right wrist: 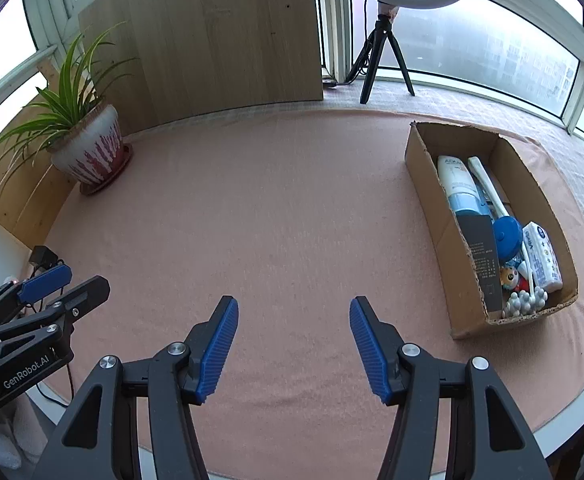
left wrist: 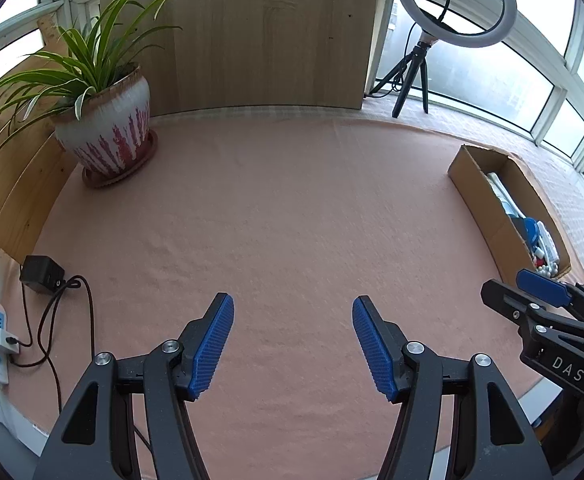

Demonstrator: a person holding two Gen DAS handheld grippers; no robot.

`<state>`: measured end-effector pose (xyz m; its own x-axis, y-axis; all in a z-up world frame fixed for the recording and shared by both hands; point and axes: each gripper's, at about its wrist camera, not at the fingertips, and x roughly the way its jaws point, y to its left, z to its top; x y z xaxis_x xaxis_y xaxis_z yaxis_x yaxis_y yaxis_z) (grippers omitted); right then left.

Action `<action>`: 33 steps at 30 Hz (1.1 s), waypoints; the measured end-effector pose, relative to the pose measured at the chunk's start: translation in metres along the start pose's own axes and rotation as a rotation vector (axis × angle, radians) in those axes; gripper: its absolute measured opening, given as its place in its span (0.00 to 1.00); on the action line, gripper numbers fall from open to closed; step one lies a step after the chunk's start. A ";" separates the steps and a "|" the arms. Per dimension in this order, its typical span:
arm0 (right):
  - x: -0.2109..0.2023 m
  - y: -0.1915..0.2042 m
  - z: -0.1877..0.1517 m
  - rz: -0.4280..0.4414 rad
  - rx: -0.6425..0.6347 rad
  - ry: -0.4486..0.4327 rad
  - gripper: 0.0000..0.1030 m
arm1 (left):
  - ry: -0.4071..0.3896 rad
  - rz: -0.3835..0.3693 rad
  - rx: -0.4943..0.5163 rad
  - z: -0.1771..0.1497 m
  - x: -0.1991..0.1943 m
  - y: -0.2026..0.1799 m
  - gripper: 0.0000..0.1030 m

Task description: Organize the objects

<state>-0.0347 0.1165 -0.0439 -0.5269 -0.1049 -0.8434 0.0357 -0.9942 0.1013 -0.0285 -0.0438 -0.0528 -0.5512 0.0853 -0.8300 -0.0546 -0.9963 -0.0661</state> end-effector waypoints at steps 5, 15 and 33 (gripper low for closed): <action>-0.002 -0.001 -0.002 -0.002 -0.001 0.000 0.53 | 0.002 -0.001 -0.001 -0.002 -0.001 -0.002 0.64; -0.004 -0.003 -0.003 -0.003 -0.002 0.000 0.53 | -0.002 -0.006 0.003 -0.001 -0.003 -0.009 0.64; -0.003 -0.003 -0.001 -0.001 -0.011 0.001 0.53 | -0.006 -0.012 0.008 0.003 -0.002 -0.009 0.64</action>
<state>-0.0325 0.1200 -0.0421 -0.5262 -0.1040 -0.8440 0.0447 -0.9945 0.0947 -0.0296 -0.0351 -0.0487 -0.5552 0.0973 -0.8260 -0.0682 -0.9951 -0.0714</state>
